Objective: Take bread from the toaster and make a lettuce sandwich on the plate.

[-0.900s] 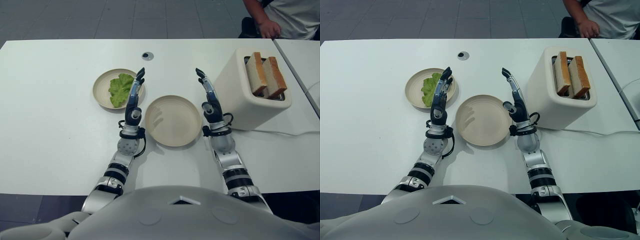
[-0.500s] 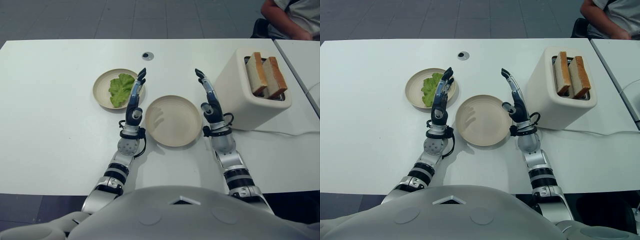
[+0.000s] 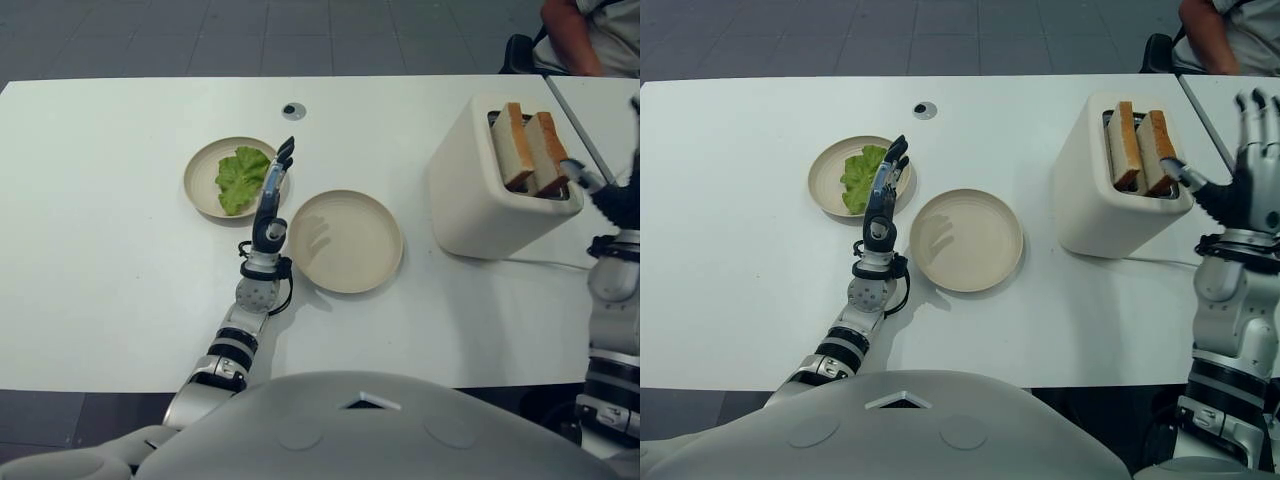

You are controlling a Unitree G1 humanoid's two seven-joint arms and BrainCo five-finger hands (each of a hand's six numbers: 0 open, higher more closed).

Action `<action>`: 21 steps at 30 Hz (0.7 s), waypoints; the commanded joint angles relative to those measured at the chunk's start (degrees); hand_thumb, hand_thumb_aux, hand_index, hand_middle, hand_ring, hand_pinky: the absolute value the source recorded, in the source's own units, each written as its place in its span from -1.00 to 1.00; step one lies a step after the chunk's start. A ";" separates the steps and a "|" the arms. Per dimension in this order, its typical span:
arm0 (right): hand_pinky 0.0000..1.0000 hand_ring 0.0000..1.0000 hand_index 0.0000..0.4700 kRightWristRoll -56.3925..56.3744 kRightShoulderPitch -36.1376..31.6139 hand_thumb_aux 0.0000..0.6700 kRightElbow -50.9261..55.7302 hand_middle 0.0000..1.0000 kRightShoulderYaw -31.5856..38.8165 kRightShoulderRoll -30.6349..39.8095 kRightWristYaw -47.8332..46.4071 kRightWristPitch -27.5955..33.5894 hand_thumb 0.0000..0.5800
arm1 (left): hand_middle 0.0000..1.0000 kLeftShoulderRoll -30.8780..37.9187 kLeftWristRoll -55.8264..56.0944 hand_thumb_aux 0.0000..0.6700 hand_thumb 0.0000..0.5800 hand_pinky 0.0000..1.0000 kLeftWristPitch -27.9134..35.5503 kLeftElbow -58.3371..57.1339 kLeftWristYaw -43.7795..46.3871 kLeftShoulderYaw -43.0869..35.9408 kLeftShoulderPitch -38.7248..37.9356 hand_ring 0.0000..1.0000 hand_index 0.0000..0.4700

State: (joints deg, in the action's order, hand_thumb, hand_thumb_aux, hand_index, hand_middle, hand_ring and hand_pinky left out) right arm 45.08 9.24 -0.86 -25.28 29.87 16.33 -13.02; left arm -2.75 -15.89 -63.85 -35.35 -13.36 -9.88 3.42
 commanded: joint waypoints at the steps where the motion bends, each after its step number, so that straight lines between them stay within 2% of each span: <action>1: -1.00 -1.00 -1.00 0.26 0.91 -1.00 3.89 -1.00 4.11 1.04 -1.47 2.13 -1.00 | -1.00 -1.62 -0.73 -1.00 -1.00 -1.00 0.95 -1.52 -0.05 -0.77 -3.11 -1.00 -1.00; 3: -1.00 -1.00 -1.00 0.28 1.37 -1.00 2.61 -1.00 6.05 1.51 -2.11 2.53 -1.00 | -1.00 -1.56 -0.65 -1.00 -1.00 -1.00 1.07 -1.12 -0.03 -0.79 -3.17 -1.00 -1.00; 4: -0.86 -0.86 -0.68 0.17 1.46 -0.68 1.75 -0.86 6.80 1.76 -2.53 2.79 -0.41 | -1.00 -1.51 -0.68 -1.00 -1.00 -1.00 1.12 -0.92 -0.09 -0.78 -3.25 -1.00 -1.00; 5: -0.75 -0.75 -0.22 0.02 1.51 -0.22 1.10 -0.75 7.31 2.06 -2.87 3.14 0.26 | -1.00 -1.49 -0.71 -1.00 -1.00 -1.00 1.21 -0.71 -0.14 -0.76 -3.29 -1.00 -1.00; 6: 0.80 0.80 1.00 -0.35 1.75 1.00 0.25 0.80 7.36 2.29 -2.71 3.43 1.00 | -1.00 -1.46 -0.71 -1.00 -1.00 -1.00 1.27 -0.41 -0.14 -0.79 -3.40 -1.00 -1.00; 7: 1.00 1.00 1.00 -0.78 1.86 1.00 -0.82 1.00 7.06 2.48 -2.16 3.46 1.00 | -1.00 -1.43 -0.70 -1.00 -1.00 -1.00 1.32 -0.15 -0.15 -0.79 -3.47 -1.00 -1.00; 12: 1.00 1.00 1.00 -3.49 0.42 1.00 -7.76 1.00 3.29 1.26 5.64 1.29 1.00 | -1.00 -1.43 -0.85 -1.00 -1.00 -1.00 1.47 0.34 -0.42 -0.67 -3.43 -1.00 -1.00; 14: 1.00 1.00 1.00 -5.02 -0.73 1.00 -12.58 1.00 0.00 -0.07 11.74 -1.81 1.00 | -1.00 -1.31 -0.83 -1.00 -1.00 -1.00 1.51 0.67 -0.51 -0.57 -3.43 -1.00 -1.00; 17: 1.00 1.00 1.00 -8.04 -3.16 1.00 -22.18 1.00 -1.98 -2.33 18.82 -10.22 1.00 | -1.00 -1.14 -0.85 -1.00 -1.00 -1.00 1.56 1.09 -0.81 -0.28 -3.48 -1.00 -1.00; 18: 1.00 1.00 1.00 -10.19 -4.04 1.00 -24.77 1.00 0.65 -3.55 18.34 -12.90 1.00 | -1.00 -1.13 -0.96 -1.00 -1.00 -1.00 1.57 1.18 -1.03 -0.13 -3.47 -1.00 -1.00; 21: 1.00 1.00 1.00 -18.40 -4.39 1.00 -21.89 1.00 22.50 -8.26 6.75 -18.39 1.00 | -1.00 -1.11 -1.36 -1.00 -1.00 -1.00 1.48 0.98 -2.10 0.57 -3.01 -1.00 -1.00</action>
State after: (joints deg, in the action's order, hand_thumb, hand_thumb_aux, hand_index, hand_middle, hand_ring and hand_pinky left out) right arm 32.65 4.45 -26.06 -17.09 24.87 31.68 -28.54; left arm -2.76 -16.30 -62.99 -32.76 -14.66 -9.96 2.04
